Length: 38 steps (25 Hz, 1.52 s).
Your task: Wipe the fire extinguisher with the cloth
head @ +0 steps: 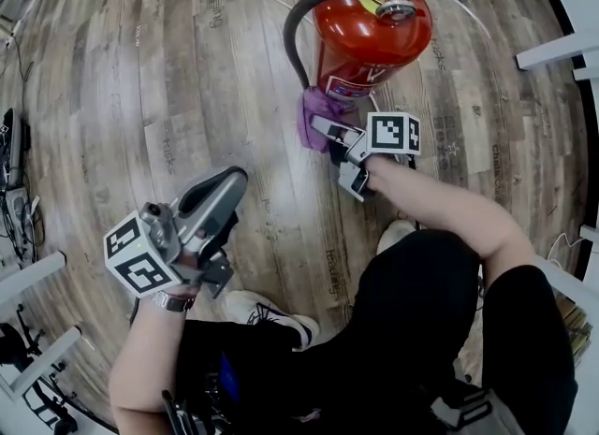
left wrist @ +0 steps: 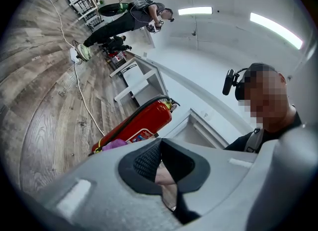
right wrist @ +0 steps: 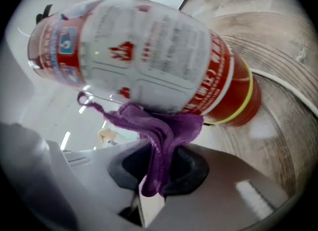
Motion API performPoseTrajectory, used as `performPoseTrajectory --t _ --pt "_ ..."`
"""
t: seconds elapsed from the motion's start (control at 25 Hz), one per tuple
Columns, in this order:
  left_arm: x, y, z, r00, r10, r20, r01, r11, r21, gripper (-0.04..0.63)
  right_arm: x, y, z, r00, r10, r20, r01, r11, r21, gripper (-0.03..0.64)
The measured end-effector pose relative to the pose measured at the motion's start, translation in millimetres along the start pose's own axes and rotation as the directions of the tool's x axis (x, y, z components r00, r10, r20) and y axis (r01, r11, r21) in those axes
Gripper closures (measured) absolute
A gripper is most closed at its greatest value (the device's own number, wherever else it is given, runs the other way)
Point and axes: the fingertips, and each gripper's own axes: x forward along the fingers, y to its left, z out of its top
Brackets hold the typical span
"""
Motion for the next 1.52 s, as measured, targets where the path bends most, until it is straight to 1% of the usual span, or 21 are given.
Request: performPoseTrajectory --t 0.08,0.12,0.2,0.24,0.28,0.36,0.4,0.44,0.48,0.52,0.6,0.72,0.88,1.08,1.16,1.28,1.32,1.36,1.4,1.48,1.52 --pt "5.0 2.1 0.5 1.000 -0.002 0.004 0.002 1.000 -0.007 0.598 -9.5 44.2 -3.8 0.990 0.135 -0.042 -0.136 0.990 -0.021 0.549" --pt "7.9 2.4 1.3 1.000 -0.008 0.008 0.008 1.000 -0.013 0.597 -16.1 67.8 -6.1 0.977 0.200 -0.073 -0.204 0.978 -0.043 0.549" --pt "13.6 2.3 2.3 1.000 -0.019 0.011 0.019 0.999 -0.032 0.588 -32.4 110.8 -10.8 0.943 0.299 -0.149 -0.316 0.942 -0.110 0.549" --pt "16.6 1.7 2.5 1.000 -0.022 0.009 0.023 0.999 -0.039 0.519 -40.9 131.0 -12.1 0.923 0.336 -0.186 -0.365 0.919 -0.147 0.549" --pt "20.0 0.5 2.8 1.000 -0.026 0.007 0.026 0.999 -0.043 0.492 -49.2 150.4 -11.8 0.904 0.369 -0.218 -0.409 0.894 -0.181 0.549" --pt "27.7 -3.8 5.1 0.999 -0.041 0.013 0.041 0.998 -0.050 0.481 -63.7 186.6 -9.7 0.861 0.430 -0.271 -0.490 0.844 -0.219 0.548" --pt "31.6 -7.3 7.1 0.998 -0.055 0.022 0.056 0.997 -0.055 0.460 -69.5 202.4 -9.9 0.839 0.455 -0.298 -0.525 0.821 -0.225 0.548" --pt "35.4 -12.4 9.6 0.997 -0.077 0.033 0.079 0.995 -0.060 0.448 -74.4 216.0 -11.5 0.820 0.470 -0.326 -0.551 0.802 -0.232 0.548" --pt "39.1 -19.0 12.9 0.993 -0.106 0.045 0.109 0.992 -0.062 0.445 -77.8 226.8 -14.2 0.809 0.469 -0.353 -0.564 0.788 -0.246 0.548" --pt "42.3 -26.3 17.0 0.989 -0.136 0.060 0.140 0.988 -0.063 0.445 -80.0 234.9 -17.4 0.806 0.455 -0.378 -0.566 0.780 -0.269 0.548" --pt "47.9 -38.9 25.1 0.979 -0.184 0.084 0.189 0.980 -0.056 0.445 -82.7 246.4 -24.7 0.810 0.409 -0.421 -0.556 0.765 -0.326 0.548" --pt "56.9 -53.7 28.7 0.967 -0.240 0.084 0.245 0.968 -0.047 0.443 -87.2 258.2 -32.7 0.813 0.351 -0.465 -0.544 0.742 -0.391 0.546" --pt "64.8 -69.5 32.2 0.944 -0.313 0.101 0.320 0.945 -0.061 0.446 -93.5 268.7 -32.4 0.818 0.307 -0.486 -0.528 0.738 -0.421 0.546" --pt "66.1 -83.0 30.1 0.921 -0.380 0.085 0.386 0.920 -0.067 0.445 -96.1 273.8 -41.5 0.817 0.224 -0.532 -0.512 0.706 -0.489 0.545" --pt "65.9 -85.0 28.8 0.918 -0.390 0.077 0.395 0.916 -0.070 0.445 -95.5 274.9 -44.8 0.815 0.202 -0.543 -0.508 0.700 -0.502 0.545" --pt "66.9 -81.3 24.8 0.926 -0.373 0.047 0.376 0.925 -0.052 0.448 -93.1 271.0 -48.3 0.821 0.156 -0.549 -0.489 0.691 -0.533 0.543" --pt "66.7 -78.9 25.6 0.928 -0.368 0.048 0.371 0.927 -0.059 0.469 -92.0 270.8 -48.1 0.824 0.149 -0.546 -0.482 0.690 -0.540 0.542" --pt "66.1 -76.7 28.3 0.928 -0.367 0.061 0.371 0.926 -0.074 0.497 -91.0 271.8 -46.9 0.830 0.147 -0.539 -0.476 0.691 -0.544 0.539" --pt "65.1 -75.0 32.9 0.927 -0.366 0.080 0.373 0.924 -0.089 0.508 -90.4 273.6 -45.0 0.837 0.147 -0.528 -0.467 0.694 -0.547 0.530" --pt "61.2 -73.0 46.3 0.924 -0.360 0.125 0.372 0.924 -0.091 0.515 -92.5 277.9 -40.0 0.856 0.140 -0.498 -0.442 0.697 -0.564 0.483" --pt "58.3 -72.1 54.5 0.923 -0.356 0.147 0.370 0.925 -0.084 0.517 -96.1 280.2 -36.0 0.871 0.131 -0.474 -0.422 0.695 -0.582 0.458"
